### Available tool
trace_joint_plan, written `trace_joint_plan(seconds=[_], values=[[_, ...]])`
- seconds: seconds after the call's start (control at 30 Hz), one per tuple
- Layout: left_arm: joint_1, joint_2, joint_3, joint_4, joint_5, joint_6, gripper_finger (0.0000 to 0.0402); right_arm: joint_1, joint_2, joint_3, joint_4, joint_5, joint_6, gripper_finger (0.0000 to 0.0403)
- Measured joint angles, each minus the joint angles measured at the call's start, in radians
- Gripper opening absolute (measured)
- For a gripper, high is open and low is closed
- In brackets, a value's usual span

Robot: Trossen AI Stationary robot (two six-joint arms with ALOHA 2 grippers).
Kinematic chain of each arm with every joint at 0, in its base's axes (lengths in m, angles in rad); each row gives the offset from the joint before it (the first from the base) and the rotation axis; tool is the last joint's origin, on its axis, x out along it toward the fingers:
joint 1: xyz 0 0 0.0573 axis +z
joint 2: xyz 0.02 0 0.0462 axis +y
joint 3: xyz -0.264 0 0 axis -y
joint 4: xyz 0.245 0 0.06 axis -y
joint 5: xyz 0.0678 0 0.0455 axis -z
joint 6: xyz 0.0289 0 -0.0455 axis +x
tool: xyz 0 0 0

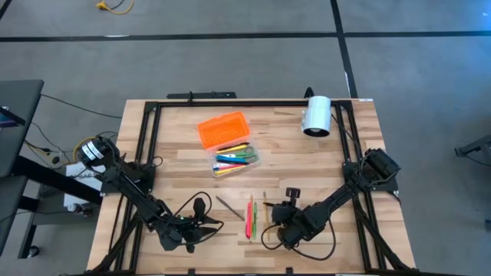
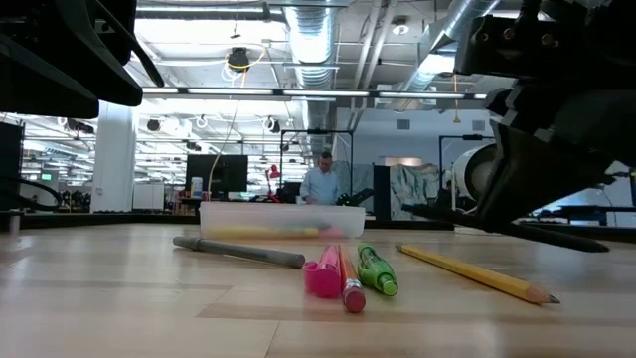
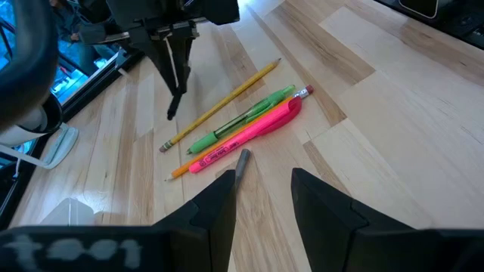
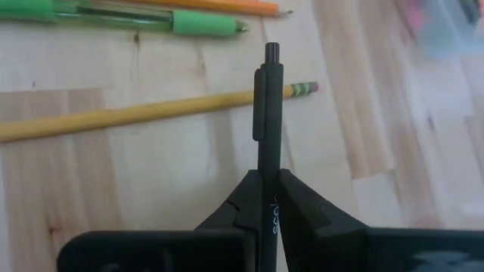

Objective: Pick & place school supplies into a supply box
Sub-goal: Put the black pen into the supply box

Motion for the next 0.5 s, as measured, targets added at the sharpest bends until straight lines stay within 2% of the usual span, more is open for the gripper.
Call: trace_joint_plan(seconds=[0.3, 0.5], values=[[0.0, 0.0, 0.0, 0.0, 0.001, 0.0, 0.0121, -0.002, -0.001, 0.0, 0.0, 0.184, -0.072, 0.0014], [0.0, 0.0, 0.0, 0.0, 0.001, 0.0, 0.0121, -0.046, -0.001, 0.005, 0.013, 0.366, -0.148, 0.0018]])
